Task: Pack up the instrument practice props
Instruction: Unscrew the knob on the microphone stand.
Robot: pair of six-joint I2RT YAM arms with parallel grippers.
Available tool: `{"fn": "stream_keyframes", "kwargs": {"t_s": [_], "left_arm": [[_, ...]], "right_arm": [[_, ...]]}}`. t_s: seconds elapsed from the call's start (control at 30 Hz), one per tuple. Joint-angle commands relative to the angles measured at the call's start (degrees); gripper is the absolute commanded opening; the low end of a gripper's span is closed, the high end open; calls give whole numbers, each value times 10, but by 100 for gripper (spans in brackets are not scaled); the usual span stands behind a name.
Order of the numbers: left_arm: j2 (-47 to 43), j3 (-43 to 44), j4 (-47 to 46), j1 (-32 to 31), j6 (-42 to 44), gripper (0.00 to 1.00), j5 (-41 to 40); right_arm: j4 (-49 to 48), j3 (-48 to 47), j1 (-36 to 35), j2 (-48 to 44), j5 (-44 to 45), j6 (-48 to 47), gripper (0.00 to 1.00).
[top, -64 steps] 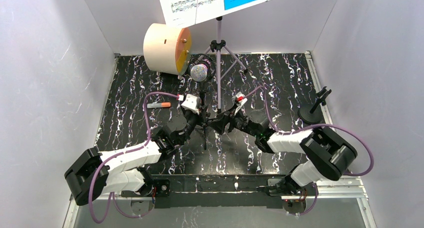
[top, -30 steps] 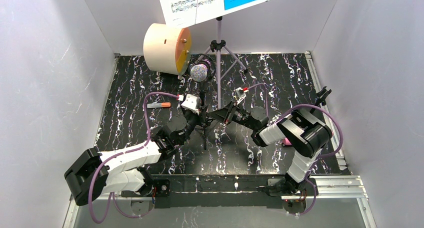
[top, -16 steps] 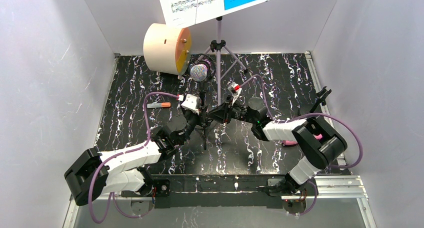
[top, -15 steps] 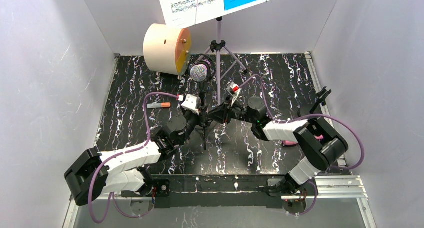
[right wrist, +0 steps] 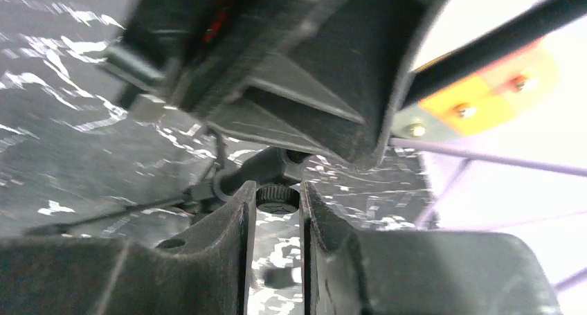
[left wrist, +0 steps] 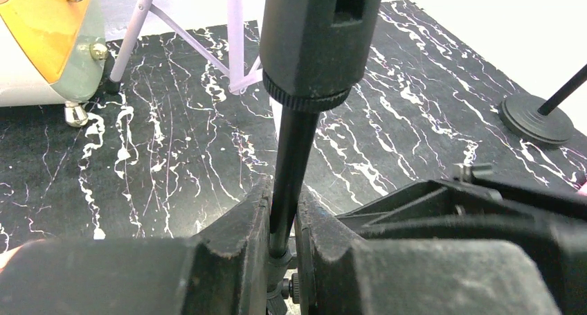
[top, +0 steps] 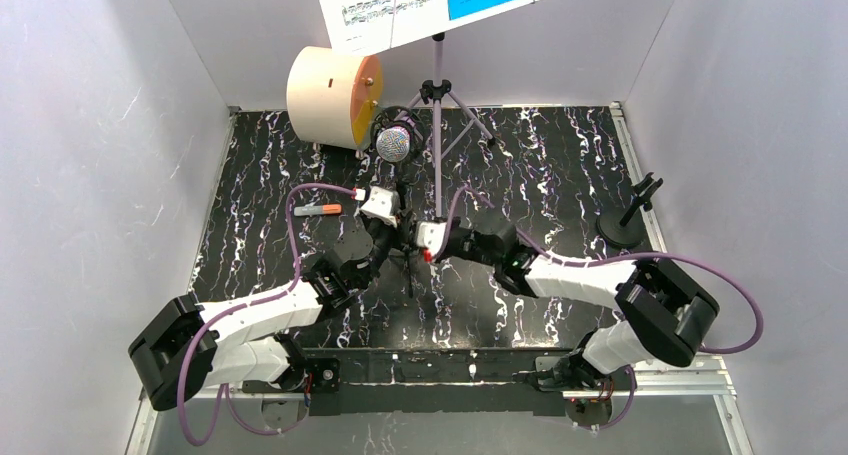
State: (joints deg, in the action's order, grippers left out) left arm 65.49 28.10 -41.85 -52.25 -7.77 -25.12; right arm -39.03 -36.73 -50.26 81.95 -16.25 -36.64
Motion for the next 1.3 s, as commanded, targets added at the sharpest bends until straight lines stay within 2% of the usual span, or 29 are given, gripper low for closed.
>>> {"fn": "stream_keyframes", "kwargs": {"t_s": [0.0, 0.23, 0.37, 0.47, 0.57, 0.6, 0.7, 0.8, 0.9, 1.0, 1.07, 1.17, 1.27], "left_arm": [[10, -21, 85, -7, -28, 0, 7], [12, -21, 85, -7, -29, 0, 5], [12, -21, 85, -7, -29, 0, 4], [12, -21, 85, -7, -29, 0, 3], [12, -21, 85, -7, -28, 0, 3], [12, -21, 85, -7, -28, 0, 2], [11, -22, 85, -7, -28, 0, 1], [11, -21, 85, -7, -28, 0, 2], [10, -22, 85, -7, -28, 0, 1], [12, -21, 85, -7, -28, 0, 3], [14, -21, 85, -7, -28, 0, 4], [15, -20, 85, -7, -28, 0, 4], [15, -21, 85, -7, -29, 0, 4]], "right_arm": [[20, 32, -32, 13, 230, -260, 1], [-102, 71, -84, 42, 344, -464, 1], [-212, 92, -102, 77, 380, -561, 1], [-244, 89, -106, 113, 408, -585, 1], [-277, 89, -108, 128, 408, -568, 2], [-282, 88, -110, 128, 406, -555, 9], [-267, 82, -111, 115, 399, -489, 34], [-164, 57, -111, 76, 380, -344, 49], [-44, 34, -102, 41, 345, -210, 58], [7, 28, -88, 23, 309, -98, 66], [40, 22, -68, 10, 255, 3, 69], [52, 20, -29, -11, 145, 154, 74], [21, 30, 19, -31, 45, 299, 78]]}}
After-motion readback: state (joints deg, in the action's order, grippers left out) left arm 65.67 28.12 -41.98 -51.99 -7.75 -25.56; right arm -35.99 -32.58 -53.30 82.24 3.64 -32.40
